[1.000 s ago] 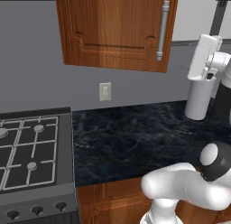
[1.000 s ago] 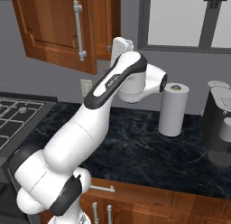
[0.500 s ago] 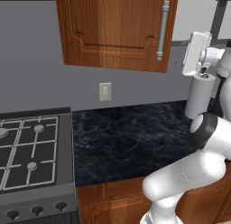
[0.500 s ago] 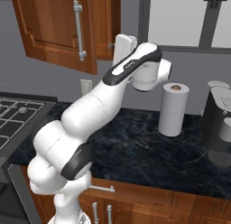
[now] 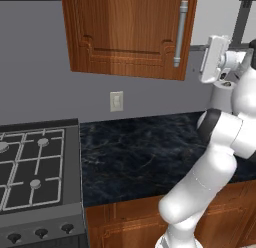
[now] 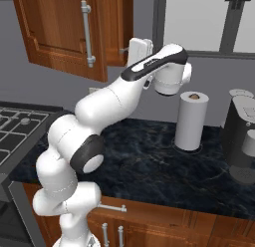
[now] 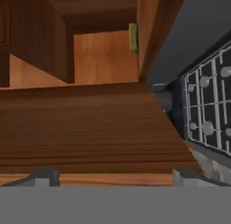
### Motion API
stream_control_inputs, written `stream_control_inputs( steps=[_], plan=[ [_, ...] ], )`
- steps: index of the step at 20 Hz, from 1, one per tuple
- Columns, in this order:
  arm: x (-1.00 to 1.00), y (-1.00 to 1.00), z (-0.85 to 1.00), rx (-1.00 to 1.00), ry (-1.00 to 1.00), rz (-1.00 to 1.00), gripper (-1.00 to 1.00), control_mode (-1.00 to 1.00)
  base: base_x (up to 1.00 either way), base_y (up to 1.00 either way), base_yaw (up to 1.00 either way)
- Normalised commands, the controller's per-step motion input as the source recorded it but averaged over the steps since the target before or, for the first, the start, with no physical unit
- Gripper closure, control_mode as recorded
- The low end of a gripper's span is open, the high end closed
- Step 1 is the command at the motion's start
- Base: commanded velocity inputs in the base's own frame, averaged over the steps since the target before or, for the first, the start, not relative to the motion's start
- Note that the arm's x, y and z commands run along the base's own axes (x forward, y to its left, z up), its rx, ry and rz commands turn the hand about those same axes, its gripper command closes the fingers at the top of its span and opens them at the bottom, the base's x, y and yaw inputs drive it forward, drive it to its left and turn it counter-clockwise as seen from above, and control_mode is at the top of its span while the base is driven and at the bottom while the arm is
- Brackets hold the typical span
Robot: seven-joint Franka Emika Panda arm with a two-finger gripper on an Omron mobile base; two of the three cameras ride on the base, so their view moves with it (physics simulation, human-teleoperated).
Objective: Open the cabinet. Pick the sponge and place it next to the sink. Then close the cabinet.
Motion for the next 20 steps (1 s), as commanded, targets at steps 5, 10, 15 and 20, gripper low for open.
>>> stream_control_inputs(
  steps=[5, 10, 15, 20],
  plan=[
    [0.05, 0.13, -0.04, 0.00, -0.13, 0.17, -1.00, -1.00, 0.00, 0.00, 0.00],
    [0.22, 0.05, 0.00, 0.00, -0.10, 0.13, -1.00, -1.00, 0.00, 0.00, 0.00],
    [0.35, 0.00, 0.00, 0.00, -0.07, 0.09, -1.00, -1.00, 0.00, 0.00, 0.00],
    [0.12, 0.01, 0.00, 0.00, -0.12, 0.13, -1.00, -1.00, 0.00, 0.00, 0.00]
  ],
)
